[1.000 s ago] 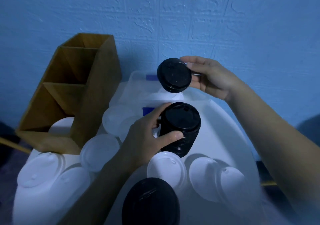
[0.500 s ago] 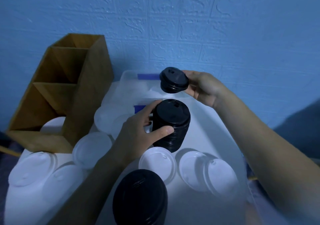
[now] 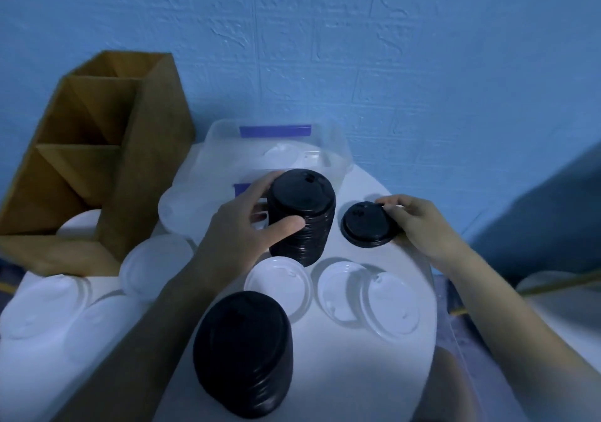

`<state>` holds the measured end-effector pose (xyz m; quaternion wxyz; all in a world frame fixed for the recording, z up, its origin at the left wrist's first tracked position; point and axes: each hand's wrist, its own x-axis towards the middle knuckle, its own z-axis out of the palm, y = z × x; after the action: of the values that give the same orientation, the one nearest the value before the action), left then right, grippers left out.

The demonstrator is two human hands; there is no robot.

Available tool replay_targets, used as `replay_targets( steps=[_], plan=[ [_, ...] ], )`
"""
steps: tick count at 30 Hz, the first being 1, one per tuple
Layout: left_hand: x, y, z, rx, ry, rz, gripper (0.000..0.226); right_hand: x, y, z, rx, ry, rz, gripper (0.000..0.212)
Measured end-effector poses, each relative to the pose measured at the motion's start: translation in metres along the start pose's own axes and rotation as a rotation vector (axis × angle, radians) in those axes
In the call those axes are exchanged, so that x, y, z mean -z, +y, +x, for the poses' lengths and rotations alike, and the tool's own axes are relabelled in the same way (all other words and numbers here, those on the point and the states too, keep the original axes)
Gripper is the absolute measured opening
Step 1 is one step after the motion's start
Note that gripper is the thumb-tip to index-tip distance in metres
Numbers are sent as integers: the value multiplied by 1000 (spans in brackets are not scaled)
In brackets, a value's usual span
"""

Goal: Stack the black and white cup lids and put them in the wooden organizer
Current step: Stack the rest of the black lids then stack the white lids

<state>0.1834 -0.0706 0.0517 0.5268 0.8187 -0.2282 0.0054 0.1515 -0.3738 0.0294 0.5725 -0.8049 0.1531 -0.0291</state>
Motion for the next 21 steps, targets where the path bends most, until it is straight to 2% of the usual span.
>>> replay_targets(
  steps=[2, 4, 8, 10, 12, 15, 19, 21],
  plan=[
    [0, 2, 0, 5, -1, -6, 65, 0, 1, 0, 134, 111, -385, 10],
    [0, 4, 1, -3, -7, -7, 65, 5, -5, -4, 156, 94, -513, 9],
    [-2, 3, -1, 2, -6, -18, 67, 3, -12, -19, 214, -204, -602, 63],
    [-1, 2, 0, 3, -5, -17, 68, -5, -10, -20, 294, -212, -693, 80],
    [-2, 1, 0, -3, -13, -21, 67, -11, -7, -17, 309, -156, -735, 86],
    [-2, 1, 0, -5, -15, -16, 68, -11, -6, -12, 279, -156, -661, 80],
    [-2, 1, 0, -2, -9, -18, 68, 10, -23, -13, 215, -164, -198, 71],
    [-2, 1, 0, 1, -7, -24, 68, 15, -44, -21, 261, -157, -102, 64]
  ],
)
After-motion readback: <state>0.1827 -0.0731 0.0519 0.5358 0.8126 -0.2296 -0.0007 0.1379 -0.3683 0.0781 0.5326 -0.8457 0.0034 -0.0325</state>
